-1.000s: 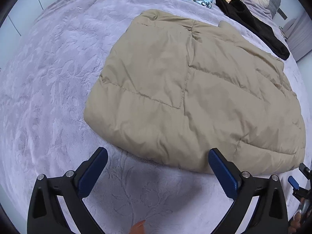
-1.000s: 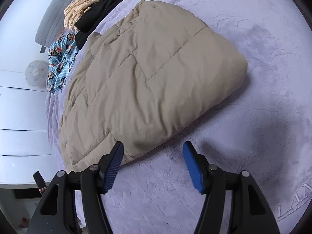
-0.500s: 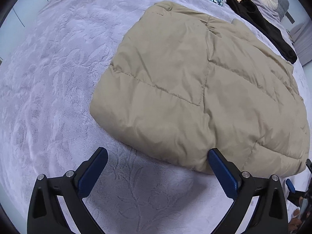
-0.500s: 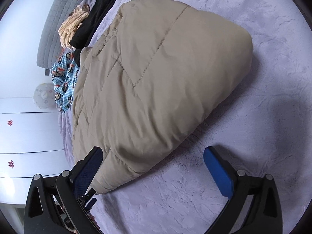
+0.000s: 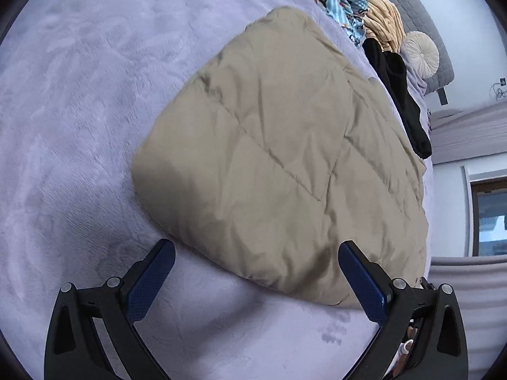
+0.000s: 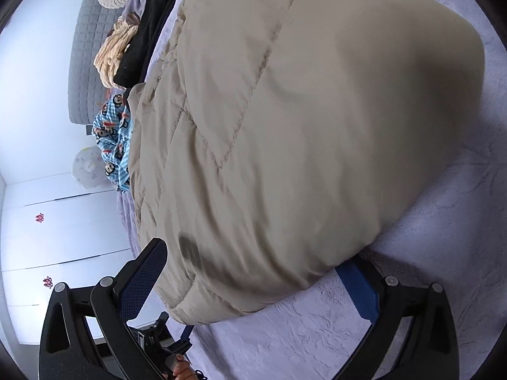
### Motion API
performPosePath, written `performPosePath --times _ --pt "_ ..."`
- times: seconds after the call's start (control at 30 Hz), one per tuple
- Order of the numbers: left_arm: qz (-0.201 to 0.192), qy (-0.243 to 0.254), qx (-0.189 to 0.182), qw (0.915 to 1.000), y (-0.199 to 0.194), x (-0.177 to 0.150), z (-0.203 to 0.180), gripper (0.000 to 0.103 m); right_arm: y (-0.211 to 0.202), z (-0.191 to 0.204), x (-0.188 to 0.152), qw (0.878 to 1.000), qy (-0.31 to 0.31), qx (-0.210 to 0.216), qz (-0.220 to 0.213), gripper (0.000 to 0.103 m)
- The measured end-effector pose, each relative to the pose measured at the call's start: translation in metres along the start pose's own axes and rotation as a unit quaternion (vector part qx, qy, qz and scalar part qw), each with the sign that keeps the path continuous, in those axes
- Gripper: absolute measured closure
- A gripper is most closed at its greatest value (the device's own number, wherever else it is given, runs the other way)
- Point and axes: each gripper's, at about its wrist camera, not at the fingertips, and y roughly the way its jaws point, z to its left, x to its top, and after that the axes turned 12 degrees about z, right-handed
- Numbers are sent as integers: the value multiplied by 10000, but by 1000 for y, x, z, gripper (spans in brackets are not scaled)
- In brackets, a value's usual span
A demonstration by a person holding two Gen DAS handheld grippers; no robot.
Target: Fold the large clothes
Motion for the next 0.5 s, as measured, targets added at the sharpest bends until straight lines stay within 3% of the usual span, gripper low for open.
performPosePath --times 0.2,0.37,0.43,0.5 --pt "-283 -197 -627 9974 26 11 -27 0 19 14 12 9993 -77 346 111 0" --pt "-520 -381 -610 9961 31 30 -32 4 32 30 25 9986 -276 424 141 0" --pt "-552 -590 -590 9950 33 35 -24 27 36 24 27 9988 -174 417 186 0" --pt "-602 -600 -782 9933 27 34 -16 62 36 18 26 9984 -51 536 187 0"
